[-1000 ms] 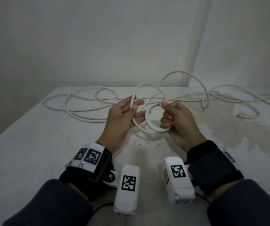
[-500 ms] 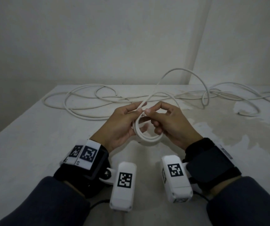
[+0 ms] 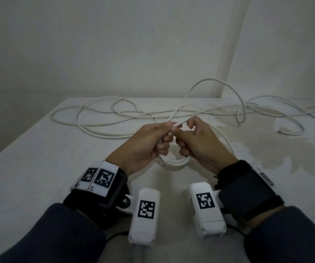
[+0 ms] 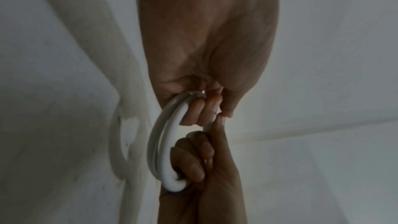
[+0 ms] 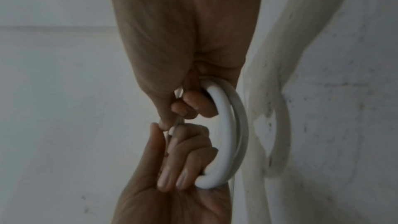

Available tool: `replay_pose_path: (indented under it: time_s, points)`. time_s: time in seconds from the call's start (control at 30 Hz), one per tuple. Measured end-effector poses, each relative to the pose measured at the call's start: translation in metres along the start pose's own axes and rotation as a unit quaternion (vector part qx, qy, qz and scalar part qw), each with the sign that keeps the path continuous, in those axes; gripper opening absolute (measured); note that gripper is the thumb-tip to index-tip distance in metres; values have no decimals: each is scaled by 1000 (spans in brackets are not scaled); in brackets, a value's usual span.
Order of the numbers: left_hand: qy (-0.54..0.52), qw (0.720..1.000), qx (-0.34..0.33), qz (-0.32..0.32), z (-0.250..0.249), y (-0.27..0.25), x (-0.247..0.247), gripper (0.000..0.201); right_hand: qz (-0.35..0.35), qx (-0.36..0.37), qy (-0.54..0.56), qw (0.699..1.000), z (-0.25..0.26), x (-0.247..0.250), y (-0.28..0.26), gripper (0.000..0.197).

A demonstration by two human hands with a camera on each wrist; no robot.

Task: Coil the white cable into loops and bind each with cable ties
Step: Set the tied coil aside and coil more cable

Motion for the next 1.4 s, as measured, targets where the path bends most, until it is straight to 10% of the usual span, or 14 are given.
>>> replay_pose_path:
  time_s: [0.57,0.9,1.4]
  points:
    - [-234,972,-18,-24,6,7,9,27,-35,-9,91,995,-5,-1,4,18]
    - [-70,988,-42,-130,-2,-1,23,23,-47,47,4,998,4,3,4,10]
    - [-33,999,10,-3,-2,-8,14,29,-66,48,-9,997,-2,5,2,15]
Point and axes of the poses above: each hand's wrist, its own y-axis towards the middle knuckle, its own x-axis out of the back of the hand, z = x × y, the point moved 6 cm from there along y, towards the middle knuckle, and after that the axes turned 10 degrees about x, right-handed, at the moved point
